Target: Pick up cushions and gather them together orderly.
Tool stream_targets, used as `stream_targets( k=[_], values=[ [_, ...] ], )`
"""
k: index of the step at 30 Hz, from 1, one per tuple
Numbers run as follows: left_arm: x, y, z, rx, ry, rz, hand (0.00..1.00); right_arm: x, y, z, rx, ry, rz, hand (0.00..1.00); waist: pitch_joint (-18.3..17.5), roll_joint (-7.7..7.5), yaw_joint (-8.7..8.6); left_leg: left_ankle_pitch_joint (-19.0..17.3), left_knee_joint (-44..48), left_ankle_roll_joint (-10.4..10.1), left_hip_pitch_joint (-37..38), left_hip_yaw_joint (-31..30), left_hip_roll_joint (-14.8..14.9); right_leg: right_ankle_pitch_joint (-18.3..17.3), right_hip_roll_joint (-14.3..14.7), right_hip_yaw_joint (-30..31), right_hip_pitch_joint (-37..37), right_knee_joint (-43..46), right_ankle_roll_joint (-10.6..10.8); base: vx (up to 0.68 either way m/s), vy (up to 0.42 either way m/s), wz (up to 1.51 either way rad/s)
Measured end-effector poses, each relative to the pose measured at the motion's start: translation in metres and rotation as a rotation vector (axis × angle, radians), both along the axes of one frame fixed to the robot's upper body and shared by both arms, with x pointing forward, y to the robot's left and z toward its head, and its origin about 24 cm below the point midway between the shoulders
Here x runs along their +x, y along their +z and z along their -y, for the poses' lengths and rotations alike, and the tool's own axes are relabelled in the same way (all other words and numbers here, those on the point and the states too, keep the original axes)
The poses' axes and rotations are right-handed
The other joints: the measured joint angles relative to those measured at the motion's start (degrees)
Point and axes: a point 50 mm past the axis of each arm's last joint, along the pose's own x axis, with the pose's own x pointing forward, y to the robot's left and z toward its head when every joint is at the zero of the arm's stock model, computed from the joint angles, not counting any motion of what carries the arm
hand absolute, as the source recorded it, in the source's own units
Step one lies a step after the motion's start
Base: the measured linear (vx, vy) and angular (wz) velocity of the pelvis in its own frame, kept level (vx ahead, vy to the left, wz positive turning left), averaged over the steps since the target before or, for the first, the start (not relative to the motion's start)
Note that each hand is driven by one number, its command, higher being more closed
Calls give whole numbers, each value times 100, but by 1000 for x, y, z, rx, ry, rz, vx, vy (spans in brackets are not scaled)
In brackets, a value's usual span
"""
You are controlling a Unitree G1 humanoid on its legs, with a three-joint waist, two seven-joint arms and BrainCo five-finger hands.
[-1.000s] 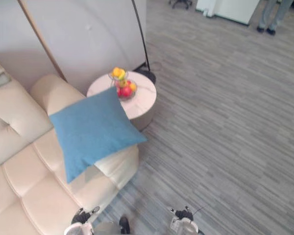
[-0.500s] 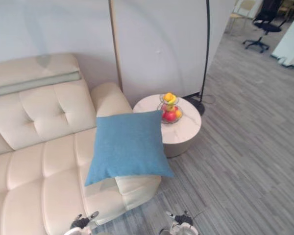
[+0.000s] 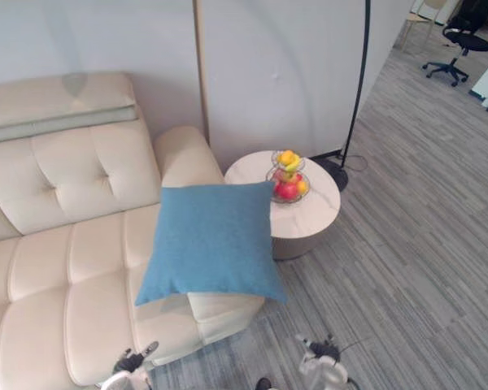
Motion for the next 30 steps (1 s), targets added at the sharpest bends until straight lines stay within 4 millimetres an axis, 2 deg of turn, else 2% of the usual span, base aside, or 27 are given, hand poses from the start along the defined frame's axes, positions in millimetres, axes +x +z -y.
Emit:
stream_targets(
  k=[4,6,10,14,16,19,23,25,29,30],
  values=[
    [16,26,-40,129,16,95,0,36,32,25,-103,34,107,0,37,5,-2,96,-64,18,-160,-129,-70,194,-39,-59,-44,-252,7,-65,16,10],
    [25,37,-52,163,50,138,0,48,43,32,-134,46,142,0,75,-6,7,172,-121,17,-248,-251,-93,238,-61,-178,-55,-340,2,-62,-14,26],
    [55,64,-67,199,85,269,0,78,67,33,-151,50,236,0,256,-54,37,307,-165,-29,-496,-494,-96,315,-64,-389,-222,-388,-47,-33,-28,29],
    [89,89,-70,224,69,368,0,114,95,21,-144,97,346,0,546,13,110,339,-161,-34,-549,-533,-100,338,-66,-428,-258,-388,-60,-32,-10,6],
    [109,104,-69,236,43,427,0,128,108,15,-134,121,393,0,569,2,159,403,-124,-57,-805,-539,-115,382,-85,-420,-511,-358,-86,-55,10,1],
    [150,141,-61,281,-29,550,0,159,141,-1,-115,163,507,0,863,-3,190,544,-115,-116,-1091,-533,-130,438,-113,-410,-844,-255,-135,-75,1,1],
    [181,168,-44,290,-99,641,0,178,171,-16,-107,207,608,0,1033,5,206,622,-109,-144,-1247,-519,-127,409,-144,-241,-1144,13,-157,-65,-3,-7],
    [196,184,-33,290,-135,692,0,186,191,-22,-119,226,684,0,1246,-1,203,679,-110,-165,-1321,-472,-133,360,-178,-174,-1356,240,-193,-107,-8,-11],
    [209,189,-8,256,-197,722,0,189,195,-30,-115,243,696,0,1294,-8,189,768,-109,-186,-1609,-418,-138,266,-237,-119,-1825,624,-213,-104,-18,-3],
    [211,187,2,241,-220,720,0,190,193,-37,-102,253,696,0,1389,-13,184,780,-108,-199,-1616,-387,-127,236,-245,-95,-1895,736,-248,-90,-38,-7]
  ],
)
